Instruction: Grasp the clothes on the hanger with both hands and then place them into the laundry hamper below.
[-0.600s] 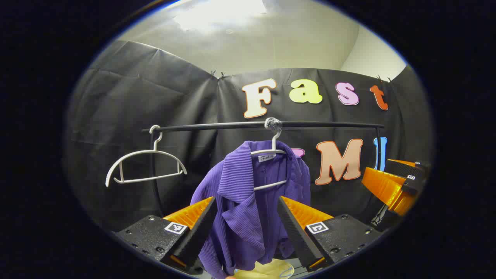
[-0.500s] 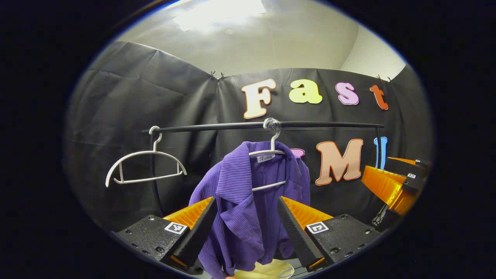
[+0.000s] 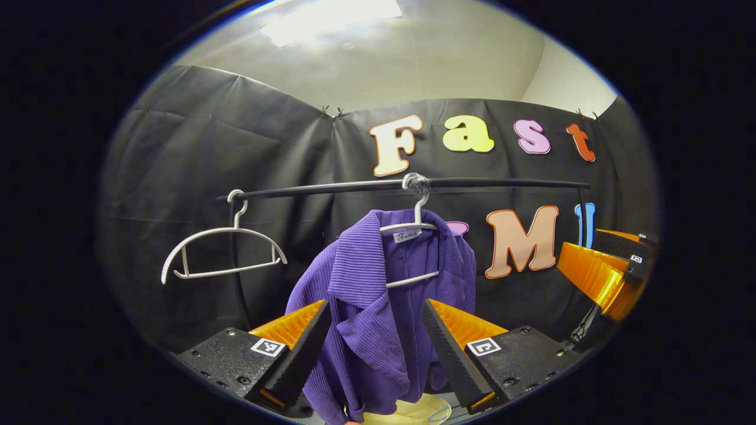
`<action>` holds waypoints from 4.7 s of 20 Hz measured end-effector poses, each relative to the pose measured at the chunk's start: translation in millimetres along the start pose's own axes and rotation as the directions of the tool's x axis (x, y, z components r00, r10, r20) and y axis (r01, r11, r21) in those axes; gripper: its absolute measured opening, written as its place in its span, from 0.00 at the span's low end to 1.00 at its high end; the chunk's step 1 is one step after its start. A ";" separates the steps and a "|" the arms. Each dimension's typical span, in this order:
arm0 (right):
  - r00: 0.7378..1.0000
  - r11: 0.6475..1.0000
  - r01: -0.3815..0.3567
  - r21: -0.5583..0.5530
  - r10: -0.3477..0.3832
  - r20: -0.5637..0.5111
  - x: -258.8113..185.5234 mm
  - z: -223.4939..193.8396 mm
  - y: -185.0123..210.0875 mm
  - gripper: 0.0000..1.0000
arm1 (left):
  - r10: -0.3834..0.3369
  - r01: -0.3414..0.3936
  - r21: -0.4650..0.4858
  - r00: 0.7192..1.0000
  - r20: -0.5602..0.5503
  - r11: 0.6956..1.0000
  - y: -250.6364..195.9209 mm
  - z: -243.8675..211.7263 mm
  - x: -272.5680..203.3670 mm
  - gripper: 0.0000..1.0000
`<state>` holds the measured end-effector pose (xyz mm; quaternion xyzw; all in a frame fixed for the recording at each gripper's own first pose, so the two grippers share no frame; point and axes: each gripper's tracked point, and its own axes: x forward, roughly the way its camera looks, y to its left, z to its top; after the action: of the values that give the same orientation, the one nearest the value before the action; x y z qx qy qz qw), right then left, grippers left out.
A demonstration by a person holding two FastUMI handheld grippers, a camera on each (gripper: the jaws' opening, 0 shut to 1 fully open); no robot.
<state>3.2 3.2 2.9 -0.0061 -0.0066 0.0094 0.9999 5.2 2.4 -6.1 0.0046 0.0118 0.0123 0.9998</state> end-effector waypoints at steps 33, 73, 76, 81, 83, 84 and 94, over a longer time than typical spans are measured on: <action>0.999 0.999 -0.030 -0.046 0.029 -0.026 54.8 -25.3 2.7 0.98 | 0.040 -0.040 0.008 0.994 -0.105 0.999 12.6 -53.8 67.9 0.01; 0.978 0.994 -0.066 -0.085 0.048 -0.204 188.9 -171.2 66.0 0.72 | 0.036 -0.034 0.062 0.999 -0.032 0.997 53.3 -15.9 42.3 0.00; 0.976 0.993 -0.033 -0.114 0.007 -0.217 187.0 -174.2 57.1 0.34 | 0.056 -0.054 0.073 0.998 -0.024 0.996 57.3 -11.9 39.6 0.00; 0.974 0.988 -0.053 -0.142 0.020 -0.225 183.4 -169.8 52.5 0.07 | 0.104 -0.104 0.089 0.995 0.005 0.991 71.0 1.4 31.8 0.00; 0.976 0.989 -0.040 -0.141 0.009 -0.218 181.1 -165.1 46.3 0.07 | 0.125 -0.126 0.081 0.992 0.023 0.989 78.2 10.4 26.8 0.00; 0.977 0.989 -0.031 -0.144 0.000 -0.212 180.6 -161.5 42.5 0.07 | 0.134 -0.136 0.075 0.990 0.033 0.988 79.5 15.0 25.1 0.00; 0.989 0.982 0.049 -0.182 -0.074 -0.130 190.2 -119.1 1.3 0.07 | 0.216 -0.217 0.002 0.970 0.110 0.976 107.8 60.7 10.0 0.00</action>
<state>195.0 6.6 -113.7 -0.0959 0.0604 -0.0227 0.9933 14.0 109.9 55.4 0.0135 -0.0435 0.1209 0.9916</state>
